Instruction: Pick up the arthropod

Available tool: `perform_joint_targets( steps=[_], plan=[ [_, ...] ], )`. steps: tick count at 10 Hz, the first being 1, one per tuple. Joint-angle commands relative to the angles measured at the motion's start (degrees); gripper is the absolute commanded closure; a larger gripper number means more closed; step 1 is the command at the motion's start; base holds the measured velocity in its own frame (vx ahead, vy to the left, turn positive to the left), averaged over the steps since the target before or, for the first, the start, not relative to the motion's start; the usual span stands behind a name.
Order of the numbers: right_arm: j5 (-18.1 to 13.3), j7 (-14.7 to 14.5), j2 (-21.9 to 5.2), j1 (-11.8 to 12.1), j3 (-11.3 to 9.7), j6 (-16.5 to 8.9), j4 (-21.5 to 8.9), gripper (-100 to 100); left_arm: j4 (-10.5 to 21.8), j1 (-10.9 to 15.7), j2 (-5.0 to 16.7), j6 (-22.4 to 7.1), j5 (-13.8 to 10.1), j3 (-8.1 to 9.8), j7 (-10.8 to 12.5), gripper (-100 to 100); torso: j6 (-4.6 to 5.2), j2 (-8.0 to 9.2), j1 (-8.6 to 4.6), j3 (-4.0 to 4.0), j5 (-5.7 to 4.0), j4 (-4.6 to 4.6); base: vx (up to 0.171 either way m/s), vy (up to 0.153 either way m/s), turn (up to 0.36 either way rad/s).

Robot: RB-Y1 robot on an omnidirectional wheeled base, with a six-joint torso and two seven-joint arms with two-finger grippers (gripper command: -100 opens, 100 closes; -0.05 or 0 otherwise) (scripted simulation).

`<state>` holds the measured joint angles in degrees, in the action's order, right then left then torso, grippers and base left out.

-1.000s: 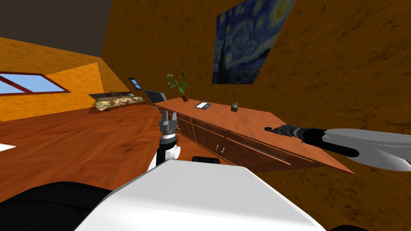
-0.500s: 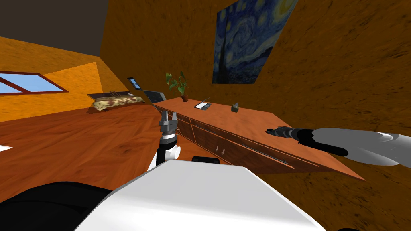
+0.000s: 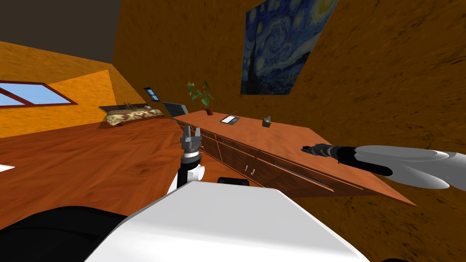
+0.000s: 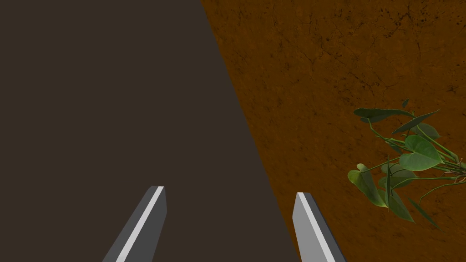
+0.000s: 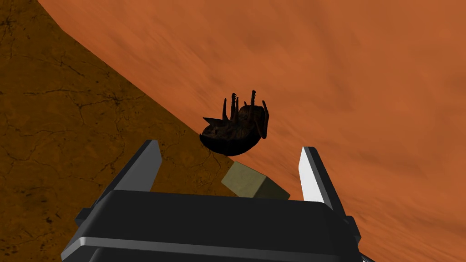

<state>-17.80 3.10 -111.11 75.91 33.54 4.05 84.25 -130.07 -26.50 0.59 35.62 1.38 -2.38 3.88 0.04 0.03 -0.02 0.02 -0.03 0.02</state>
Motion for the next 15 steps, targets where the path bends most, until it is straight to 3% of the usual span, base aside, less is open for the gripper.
perform_joint_targets(
  steps=[1,3,6,7,11,12,13,14,15],
  plan=[
    [0.1,0.1,0.1,0.7,0.0,-1.8,1.4,-100,0.0,0.0,0.0,0.0,0.0,0.0,0.0,0,0.0,0.0,0.0,0.0,0.0,0.0,0.018,-0.026,0.053],
    [0.2,0.2,0.2,1.5,0.0,-3.6,2.8,-100,0.0,0.0,0.0,0.0,0.0,0.0,0.0,0,-0.01,-0.13,-0.2,-0.08,-0.04,-0.03,0.047,-0.062,0.061],
    [1.0,-0.8,0.2,2.1,0.6,-3.6,2.8,-100,0.0,0.0,0.0,0.0,0.0,0.0,0.0,0,0.0,-0.07,-0.08,-0.04,-0.03,-0.02,0.011,-0.016,0.001],
    [0.9,-0.5,0.2,1.9,0.4,-3.6,2.8,100,0.0,0.0,0.0,0.0,0.0,0.0,0.0,0,0.0,-0.03,-0.03,-0.02,-0.01,-0.01,0.0,0.0,0.0],
    [0.9,-0.5,0.2,1.9,0.5,-3.6,2.8,100,0.0,0.0,0.0,0.0,0.0,0.0,0.0,0,0.01,-0.01,-0.01,0.0,-0.02,0.0,0.0,0.0,0.0],
    [0.9,-0.5,0.2,1.9,0.5,-3.6,2.8,0,0.0,0.0,0.0,0.0,0.0,0.0,0.0,0,0.01,-0.01,-0.01,-0.01,-0.02,0.0,0.0,0.0,0.0],
    [0.1,0.1,0.1,0.7,0.0,-1.8,1.4,100,0.0,0.0,0.0,0.0,0.0,0.0,0.0,0,0.01,-0.01,-0.01,-0.01,-0.02,0.0,-0.031,0.029,-0.051],
    [0.1,0.1,0.1,-0.5,-1.3,-1.8,1.4,100,0.0,0.0,0.0,0.0,0.0,0.0,0.0,0,0.05,0.1,0.08,0.05,0.01,0.02,-0.034,0.047,-0.045],
    [0.1,0.1,0.1,0.6,-0.4,-1.8,1.4,100,0.0,0.0,0.0,0.0,0.0,0.0,0.0,0,0.05,0.15,0.14,0.09,0.0,0.03,-0.019,0.034,-0.011]
  ],
)
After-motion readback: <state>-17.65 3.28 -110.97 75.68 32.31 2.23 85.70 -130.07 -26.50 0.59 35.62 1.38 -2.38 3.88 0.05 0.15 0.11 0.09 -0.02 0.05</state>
